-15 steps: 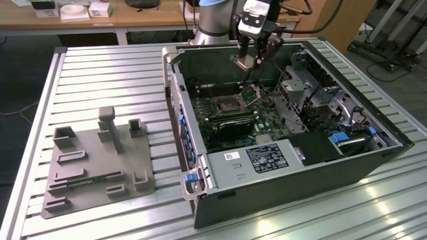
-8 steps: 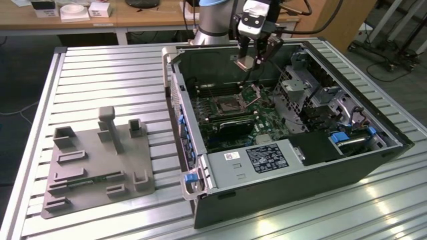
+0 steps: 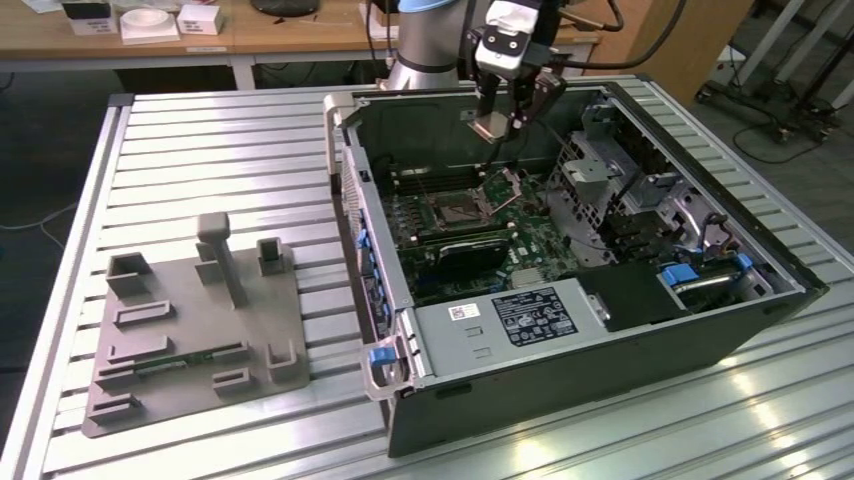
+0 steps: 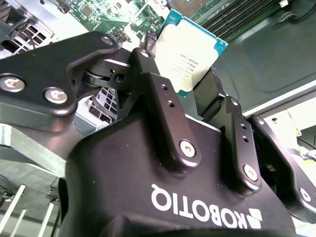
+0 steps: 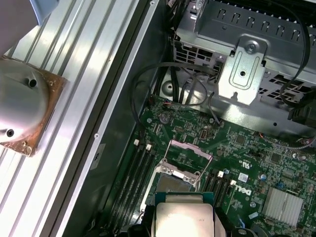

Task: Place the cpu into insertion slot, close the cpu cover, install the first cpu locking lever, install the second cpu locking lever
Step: 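Place the cpu into insertion slot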

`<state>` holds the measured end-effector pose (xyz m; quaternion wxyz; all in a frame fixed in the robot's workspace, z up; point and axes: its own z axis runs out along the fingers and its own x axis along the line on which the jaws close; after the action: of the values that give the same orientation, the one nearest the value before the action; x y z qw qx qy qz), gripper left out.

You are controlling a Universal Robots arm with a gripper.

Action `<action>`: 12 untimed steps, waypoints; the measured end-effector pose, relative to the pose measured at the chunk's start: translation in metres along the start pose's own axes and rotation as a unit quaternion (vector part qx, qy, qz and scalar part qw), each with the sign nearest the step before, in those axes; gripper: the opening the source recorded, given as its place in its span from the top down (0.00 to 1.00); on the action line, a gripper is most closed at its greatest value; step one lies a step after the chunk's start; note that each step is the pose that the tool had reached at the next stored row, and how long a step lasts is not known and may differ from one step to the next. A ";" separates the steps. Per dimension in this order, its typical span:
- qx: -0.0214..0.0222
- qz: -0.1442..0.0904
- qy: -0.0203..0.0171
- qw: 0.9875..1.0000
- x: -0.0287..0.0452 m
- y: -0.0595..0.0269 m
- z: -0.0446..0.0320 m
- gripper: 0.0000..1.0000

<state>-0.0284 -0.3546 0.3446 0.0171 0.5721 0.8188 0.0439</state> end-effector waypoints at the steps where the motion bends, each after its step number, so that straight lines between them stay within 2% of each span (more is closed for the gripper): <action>1: 0.000 0.000 0.000 1.000 0.0000 0.0000 0.0001 0.46; 12: 0.000 0.004 0.000 1.000 0.0000 -0.0001 0.0007 0.46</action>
<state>-0.0284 -0.3546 0.3438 0.0173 0.5755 0.8165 0.0438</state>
